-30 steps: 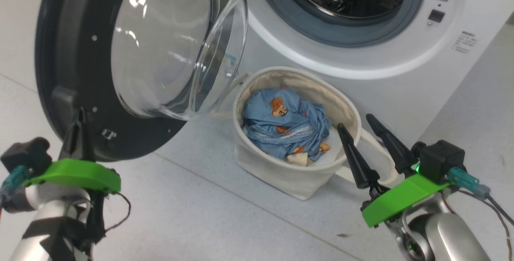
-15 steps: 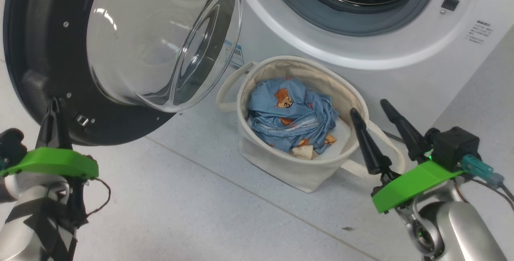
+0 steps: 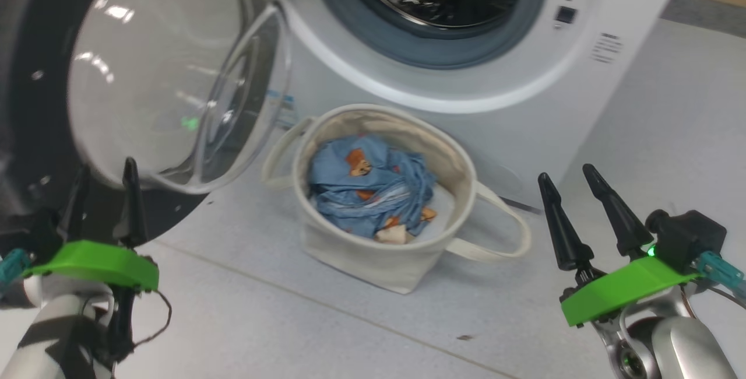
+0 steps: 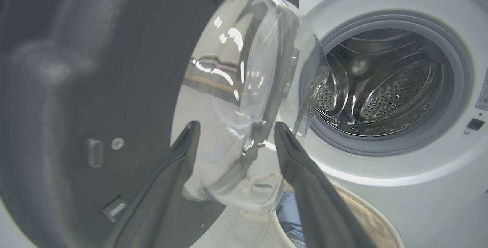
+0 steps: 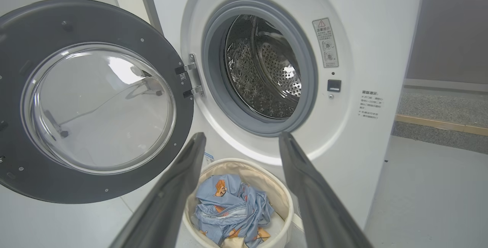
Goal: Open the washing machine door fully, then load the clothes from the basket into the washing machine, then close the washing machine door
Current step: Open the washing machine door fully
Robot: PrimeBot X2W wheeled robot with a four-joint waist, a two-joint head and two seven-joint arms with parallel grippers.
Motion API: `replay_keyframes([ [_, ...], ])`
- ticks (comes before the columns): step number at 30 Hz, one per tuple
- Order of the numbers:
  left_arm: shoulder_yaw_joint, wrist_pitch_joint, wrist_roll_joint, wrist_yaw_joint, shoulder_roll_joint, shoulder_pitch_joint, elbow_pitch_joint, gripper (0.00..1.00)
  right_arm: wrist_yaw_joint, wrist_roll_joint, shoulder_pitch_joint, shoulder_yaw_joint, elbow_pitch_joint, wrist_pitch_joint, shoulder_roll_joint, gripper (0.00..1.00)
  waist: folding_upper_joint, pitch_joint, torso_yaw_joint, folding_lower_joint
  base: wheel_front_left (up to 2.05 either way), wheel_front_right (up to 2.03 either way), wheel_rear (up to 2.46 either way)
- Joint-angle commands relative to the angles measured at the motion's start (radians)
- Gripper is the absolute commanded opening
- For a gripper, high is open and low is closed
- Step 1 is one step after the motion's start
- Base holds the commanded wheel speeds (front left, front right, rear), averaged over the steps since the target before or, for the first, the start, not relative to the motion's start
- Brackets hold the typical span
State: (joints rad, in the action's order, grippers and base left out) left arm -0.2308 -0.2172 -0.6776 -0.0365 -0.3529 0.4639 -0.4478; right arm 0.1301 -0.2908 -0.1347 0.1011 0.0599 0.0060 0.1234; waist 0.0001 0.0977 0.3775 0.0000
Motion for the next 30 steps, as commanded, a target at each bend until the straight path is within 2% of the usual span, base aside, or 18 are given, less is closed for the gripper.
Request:
replay_keyframes([
  [1, 0.033, 0.004, 0.006, -0.004, -0.053, 0.015, 0.044, 1.00, 0.001, 0.005, -0.012, 0.014, 0.043, -0.014, -0.006, 1.00, -0.0001, -0.013, -0.061, 0.0000, 0.00, 0.00, 0.00],
  [10, 0.036, 0.033, 0.015, 0.008, -0.114, -0.073, 0.209, 1.00, 0.001, -0.006, -0.002, 0.009, 0.040, -0.031, -0.015, 1.00, -0.0001, -0.033, -0.255, 0.0000, 0.00, 0.00, 0.00],
  [14, 0.041, 0.033, 0.026, 0.007, -0.149, -0.098, 0.238, 1.00, 0.001, -0.011, -0.011, 0.022, 0.029, -0.042, -0.019, 1.00, -0.0001, -0.031, -0.332, 0.0000, 0.00, 0.00, 0.00],
  [18, 0.041, 0.081, 0.019, 0.014, -0.177, -0.123, 0.241, 1.00, 0.001, -0.019, -0.019, 0.035, 0.007, -0.054, -0.019, 1.00, -0.0001, -0.033, -0.397, 0.0000, 0.00, 0.00, 0.00],
  [25, 0.062, 0.114, 0.002, 0.032, -0.218, -0.179, 0.253, 1.00, 0.001, -0.038, -0.031, 0.046, -0.038, -0.072, -0.002, 1.00, -0.0001, -0.046, -0.467, 0.0000, 0.00, 0.00, 0.00],
  [30, 0.068, 0.117, -0.013, 0.019, -0.236, -0.221, 0.280, 1.00, 0.001, -0.050, -0.034, 0.037, -0.060, -0.084, 0.010, 1.00, -0.0001, -0.060, -0.480, 0.0000, 0.00, 0.00, 0.00],
])
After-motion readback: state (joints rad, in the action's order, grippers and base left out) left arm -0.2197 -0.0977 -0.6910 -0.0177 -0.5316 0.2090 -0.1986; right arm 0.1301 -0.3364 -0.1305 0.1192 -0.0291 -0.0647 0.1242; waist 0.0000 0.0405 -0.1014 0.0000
